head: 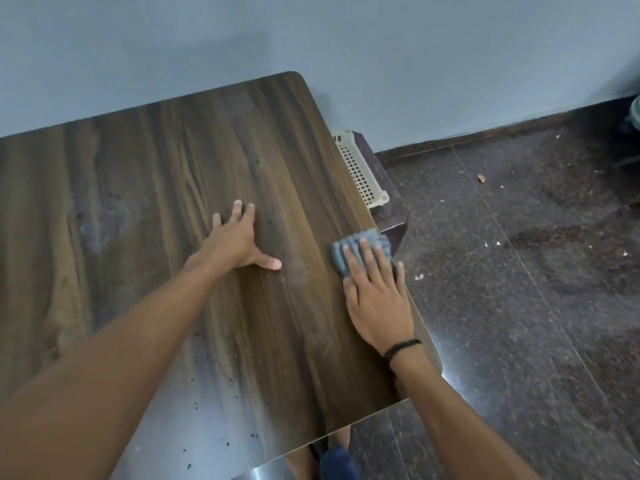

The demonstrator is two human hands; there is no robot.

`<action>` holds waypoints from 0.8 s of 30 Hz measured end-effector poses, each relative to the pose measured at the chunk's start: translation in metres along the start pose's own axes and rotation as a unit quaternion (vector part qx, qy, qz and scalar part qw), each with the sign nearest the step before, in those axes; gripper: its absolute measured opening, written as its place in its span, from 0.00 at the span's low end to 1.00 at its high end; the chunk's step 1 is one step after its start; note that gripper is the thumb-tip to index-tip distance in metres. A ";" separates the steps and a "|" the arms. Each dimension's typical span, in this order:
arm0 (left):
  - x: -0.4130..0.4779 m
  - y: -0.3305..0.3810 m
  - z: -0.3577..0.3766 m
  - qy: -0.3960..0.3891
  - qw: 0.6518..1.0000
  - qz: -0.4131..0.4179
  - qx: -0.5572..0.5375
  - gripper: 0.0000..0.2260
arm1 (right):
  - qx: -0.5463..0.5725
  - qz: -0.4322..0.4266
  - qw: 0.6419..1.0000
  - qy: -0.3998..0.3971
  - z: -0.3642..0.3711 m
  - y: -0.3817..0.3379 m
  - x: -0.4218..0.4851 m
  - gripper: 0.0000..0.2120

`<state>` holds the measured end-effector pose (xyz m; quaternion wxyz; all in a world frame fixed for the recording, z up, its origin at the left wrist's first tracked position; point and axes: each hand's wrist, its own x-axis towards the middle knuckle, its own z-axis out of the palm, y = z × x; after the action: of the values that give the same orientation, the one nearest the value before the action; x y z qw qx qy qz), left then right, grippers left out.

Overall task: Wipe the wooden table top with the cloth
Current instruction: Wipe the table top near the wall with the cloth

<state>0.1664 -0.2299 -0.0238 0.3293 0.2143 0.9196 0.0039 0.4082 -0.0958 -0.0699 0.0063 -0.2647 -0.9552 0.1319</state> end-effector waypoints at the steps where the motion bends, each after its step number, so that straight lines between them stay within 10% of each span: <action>1: 0.003 -0.004 -0.005 0.009 1.000 -0.006 -0.005 0.65 | 0.005 0.017 1.000 0.005 0.000 -0.005 0.003 0.27; 5: 0.018 -0.018 -0.026 0.008 0.998 -0.047 -0.035 0.66 | -0.018 -0.114 0.993 -0.011 0.007 -0.005 0.002 0.26; 8: 0.025 -0.023 -0.032 -0.024 0.998 -0.059 -0.028 0.67 | 0.009 -0.001 1.000 -0.004 -0.004 -0.002 0.041 0.27; 12: 0.028 -0.023 -0.028 -0.022 0.998 -0.051 -0.034 0.67 | -0.021 -0.136 0.990 -0.012 0.006 -0.005 0.036 0.26; 15: 0.028 -0.025 -0.029 -0.019 0.998 -0.052 -0.035 0.66 | 0.000 -0.026 1.000 0.002 -0.001 0.000 0.071 0.27; 24: 0.032 -0.026 -0.026 -0.036 0.997 -0.061 -0.039 0.67 | 0.018 -0.085 0.996 0.000 0.002 -0.031 0.123 0.26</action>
<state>0.1182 -0.2375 -0.0265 0.3694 0.1451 0.9178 0.0117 0.2863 -0.0592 -0.0714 0.0219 -0.1826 -0.9717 0.1481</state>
